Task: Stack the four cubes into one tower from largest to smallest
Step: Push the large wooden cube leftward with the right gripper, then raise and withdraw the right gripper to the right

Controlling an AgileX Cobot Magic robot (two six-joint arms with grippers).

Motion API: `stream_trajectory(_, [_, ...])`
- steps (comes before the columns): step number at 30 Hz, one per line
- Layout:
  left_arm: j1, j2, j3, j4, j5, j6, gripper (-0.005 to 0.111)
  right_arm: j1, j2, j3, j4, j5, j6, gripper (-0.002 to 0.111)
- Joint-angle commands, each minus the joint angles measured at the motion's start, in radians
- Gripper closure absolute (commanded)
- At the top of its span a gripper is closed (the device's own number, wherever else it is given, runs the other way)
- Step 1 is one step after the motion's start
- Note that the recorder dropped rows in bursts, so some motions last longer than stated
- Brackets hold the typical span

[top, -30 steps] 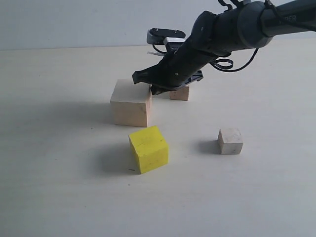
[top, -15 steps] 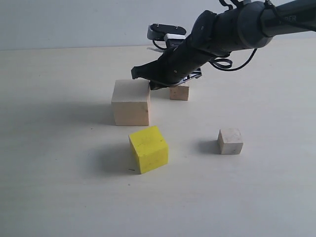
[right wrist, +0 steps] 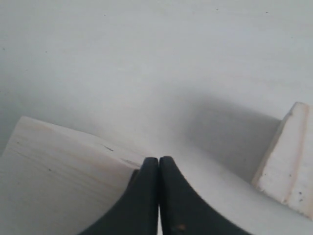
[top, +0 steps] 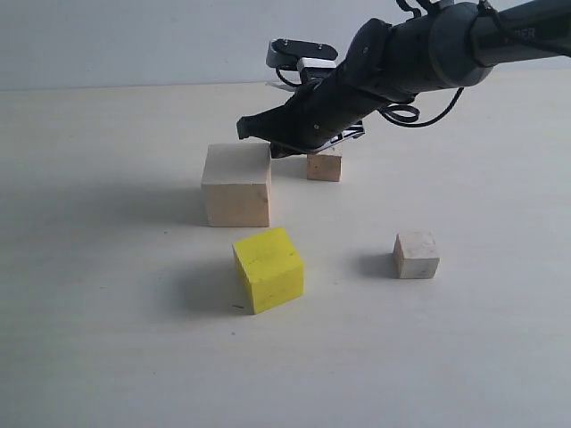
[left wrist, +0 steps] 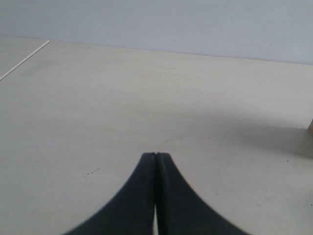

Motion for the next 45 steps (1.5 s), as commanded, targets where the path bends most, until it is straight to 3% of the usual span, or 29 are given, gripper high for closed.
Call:
stream_trajectory(1, [0.0,-0.004,0.001,0.006,-0.018,-0.004,0.107,0.002,-0.004,-0.007,0.006,-0.002,-0.011,0.108])
stream_trajectory(30, [0.0,-0.004,0.001,0.006,-0.018,-0.004,0.107,0.002,-0.011,-0.007,0.022,-0.002,-0.008,0.108])
stream_trajectory(34, [0.0,-0.004,0.001,0.007,-0.018,-0.004,0.107,-0.002,-0.061,-0.007,-0.094,-0.002,0.036,0.108])
stream_trajectory(41, [0.0,-0.004,0.001,0.016,-0.02,0.048,0.107,-0.041,-0.24,0.001,-0.615,0.135,0.431,0.108])
stream_trajectory(45, [0.0,-0.004,0.001,0.016,-0.076,0.05,0.107,-0.038,-0.411,0.127,-0.806,0.11,0.577,0.108])
